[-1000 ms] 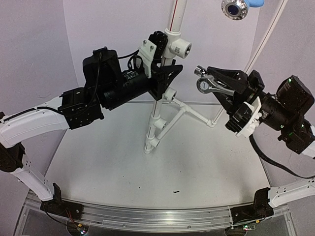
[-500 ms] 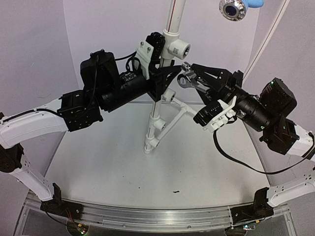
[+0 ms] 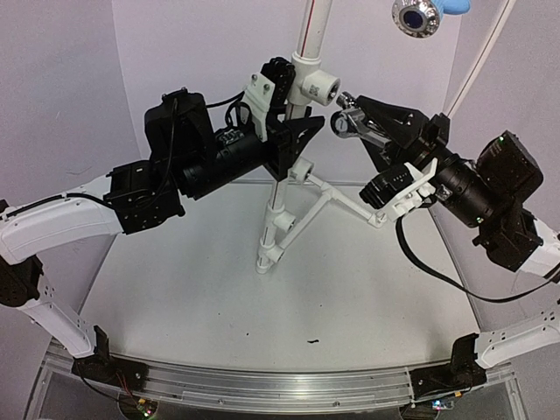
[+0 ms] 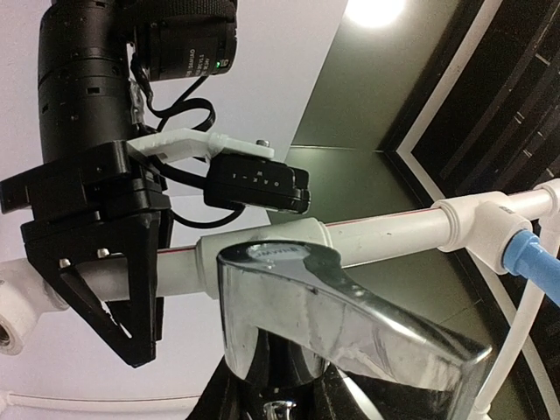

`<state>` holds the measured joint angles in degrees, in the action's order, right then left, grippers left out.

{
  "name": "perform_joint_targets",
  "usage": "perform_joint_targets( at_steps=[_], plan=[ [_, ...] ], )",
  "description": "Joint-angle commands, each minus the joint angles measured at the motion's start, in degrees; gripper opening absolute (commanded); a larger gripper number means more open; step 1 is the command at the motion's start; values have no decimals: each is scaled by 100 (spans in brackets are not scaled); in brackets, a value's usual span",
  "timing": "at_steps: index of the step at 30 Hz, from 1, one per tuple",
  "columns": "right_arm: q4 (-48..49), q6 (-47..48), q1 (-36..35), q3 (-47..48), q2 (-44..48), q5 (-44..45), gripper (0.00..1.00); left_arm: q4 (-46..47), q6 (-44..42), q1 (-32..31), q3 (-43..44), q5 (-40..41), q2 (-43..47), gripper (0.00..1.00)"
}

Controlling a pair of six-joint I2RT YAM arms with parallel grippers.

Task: Install the water faucets

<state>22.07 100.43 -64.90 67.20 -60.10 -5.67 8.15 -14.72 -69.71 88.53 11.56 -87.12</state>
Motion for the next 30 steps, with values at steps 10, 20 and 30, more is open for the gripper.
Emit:
perform_joint_targets(
  at_steps=[10,20,30],
  plan=[
    [158,-275,-9,520,-53,-295,0,-1651,2182,-23,-494,-193,-770,0],
    [173,-310,1,576,-264,-238,0,-1659,2182,-31,-547,-251,-721,0],
    [-137,-752,4,961,-380,-85,0,-1662,2132,-57,-695,-243,-696,0]
  ],
)
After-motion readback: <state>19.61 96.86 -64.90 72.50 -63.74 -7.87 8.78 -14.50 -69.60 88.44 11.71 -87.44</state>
